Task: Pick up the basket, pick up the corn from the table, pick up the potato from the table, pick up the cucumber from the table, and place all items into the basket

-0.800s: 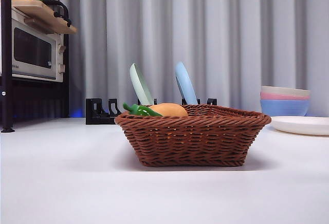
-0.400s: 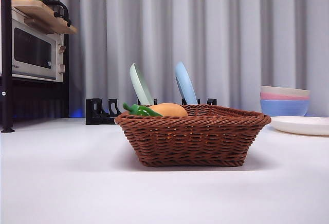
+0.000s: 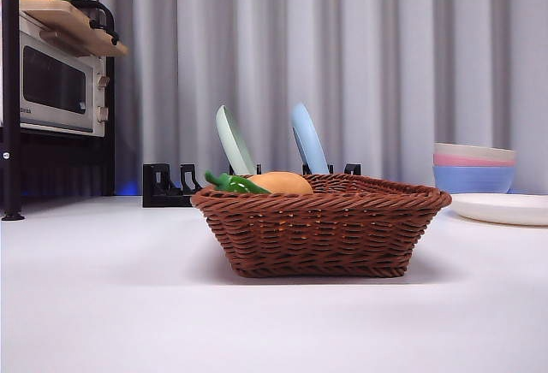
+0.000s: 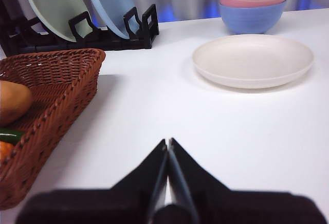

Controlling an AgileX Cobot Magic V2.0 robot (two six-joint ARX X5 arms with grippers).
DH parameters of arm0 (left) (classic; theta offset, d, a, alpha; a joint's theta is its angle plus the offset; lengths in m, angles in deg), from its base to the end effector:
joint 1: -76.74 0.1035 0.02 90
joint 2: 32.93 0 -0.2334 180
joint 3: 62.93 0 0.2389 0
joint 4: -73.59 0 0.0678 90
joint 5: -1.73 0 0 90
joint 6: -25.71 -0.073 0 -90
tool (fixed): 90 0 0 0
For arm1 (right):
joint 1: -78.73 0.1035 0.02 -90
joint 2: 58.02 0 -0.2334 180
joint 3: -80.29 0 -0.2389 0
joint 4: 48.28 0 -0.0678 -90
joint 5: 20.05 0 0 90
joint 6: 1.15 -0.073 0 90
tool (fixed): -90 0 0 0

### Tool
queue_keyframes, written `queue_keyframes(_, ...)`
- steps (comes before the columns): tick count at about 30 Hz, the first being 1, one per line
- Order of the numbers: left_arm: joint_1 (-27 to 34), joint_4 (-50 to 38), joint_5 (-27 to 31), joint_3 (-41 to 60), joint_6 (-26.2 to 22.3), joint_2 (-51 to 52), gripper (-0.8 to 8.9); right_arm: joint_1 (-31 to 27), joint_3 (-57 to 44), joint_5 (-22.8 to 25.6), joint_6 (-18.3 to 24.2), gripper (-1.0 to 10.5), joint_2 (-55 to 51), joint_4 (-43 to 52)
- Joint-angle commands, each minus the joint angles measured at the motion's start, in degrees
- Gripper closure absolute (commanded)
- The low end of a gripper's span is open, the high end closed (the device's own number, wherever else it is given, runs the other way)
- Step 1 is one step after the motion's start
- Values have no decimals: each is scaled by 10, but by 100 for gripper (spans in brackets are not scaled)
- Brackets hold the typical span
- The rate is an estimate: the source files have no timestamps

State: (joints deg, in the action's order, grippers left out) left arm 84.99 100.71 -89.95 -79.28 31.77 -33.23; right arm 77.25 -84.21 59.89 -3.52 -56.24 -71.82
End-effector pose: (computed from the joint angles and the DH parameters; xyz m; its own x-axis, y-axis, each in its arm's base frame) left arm 0.1531 0.0200 0.1437 0.9750 0.1117 -0.1919 -0.1344 0.9849 -0.1092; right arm 0.1567 0.0087 0.1436 0.9744 0.1496 -0.1679 -0.1395 0.9877 0.0705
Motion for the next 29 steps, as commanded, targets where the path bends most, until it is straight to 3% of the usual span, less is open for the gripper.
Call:
queue_keyframes(1, 2, 0, 0, 8, 2, 1, 814, 0, -6, -1, -7, 945, 1, -6)
queue_keyframes(25, 2, 0, 0, 8, 2, 1, 814, 1, -6, -1, -7, 945, 1, -6)
queue_keyframes(29, 2, 0, 0, 8, 2, 1, 814, 37, -6, 21, -7, 945, 1, -7)
